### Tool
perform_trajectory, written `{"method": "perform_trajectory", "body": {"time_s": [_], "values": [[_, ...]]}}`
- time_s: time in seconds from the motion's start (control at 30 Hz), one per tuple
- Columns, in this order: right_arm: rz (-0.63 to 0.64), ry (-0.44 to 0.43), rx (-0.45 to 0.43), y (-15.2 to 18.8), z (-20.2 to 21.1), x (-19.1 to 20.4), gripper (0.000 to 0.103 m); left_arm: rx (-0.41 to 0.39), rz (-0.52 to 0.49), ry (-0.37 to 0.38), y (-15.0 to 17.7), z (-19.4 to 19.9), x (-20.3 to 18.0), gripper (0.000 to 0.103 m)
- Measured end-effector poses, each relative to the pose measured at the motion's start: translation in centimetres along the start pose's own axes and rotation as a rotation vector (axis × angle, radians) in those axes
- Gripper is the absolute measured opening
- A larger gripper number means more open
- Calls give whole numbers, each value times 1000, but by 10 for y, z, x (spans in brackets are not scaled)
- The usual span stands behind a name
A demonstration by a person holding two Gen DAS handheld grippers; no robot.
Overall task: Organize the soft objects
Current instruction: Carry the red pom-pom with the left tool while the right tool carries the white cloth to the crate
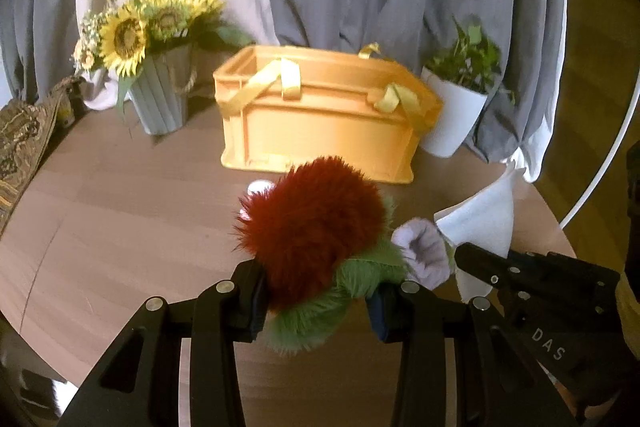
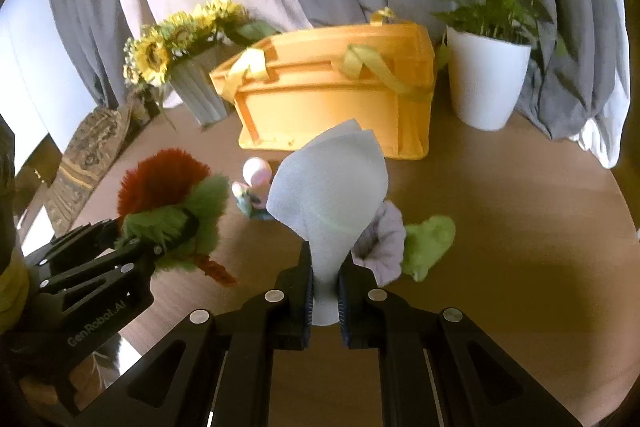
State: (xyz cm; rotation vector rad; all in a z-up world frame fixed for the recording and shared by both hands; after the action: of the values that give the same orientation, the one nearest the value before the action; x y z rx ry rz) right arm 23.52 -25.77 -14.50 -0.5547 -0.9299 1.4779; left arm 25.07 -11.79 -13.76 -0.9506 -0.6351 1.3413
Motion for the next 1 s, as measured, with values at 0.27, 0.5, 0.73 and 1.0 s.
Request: {"method": "perform_trajectory", "body": {"time_s": [0.27,0.5,0.73,1.0], "values": [[-3,-14,-57,-24,6,5,12,-71,-8,-6,-30,8,2,40],[-11,5,-118,-50,10,12,12,-108,-10,17,-57,8,9,40],[-17,31,-176,-78,12,20,12,-143,-36,63,-89,8,11,40],[-34,71,-246,-108,10,25,12,-200,-64,120,-125,4,14,40]]}}
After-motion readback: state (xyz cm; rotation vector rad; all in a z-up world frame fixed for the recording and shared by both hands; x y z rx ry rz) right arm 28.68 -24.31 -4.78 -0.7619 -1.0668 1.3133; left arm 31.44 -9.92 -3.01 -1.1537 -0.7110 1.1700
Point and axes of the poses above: each gripper's, at about its wrist camera, not at the fingertips, and z roughly against the way its jaws point, x to its left, y to its underside, the point moved 4 cm from there along -z, roughly the way its jaws point, and after that the axes turned 12 degrees about -x, right-handed, at the moved point
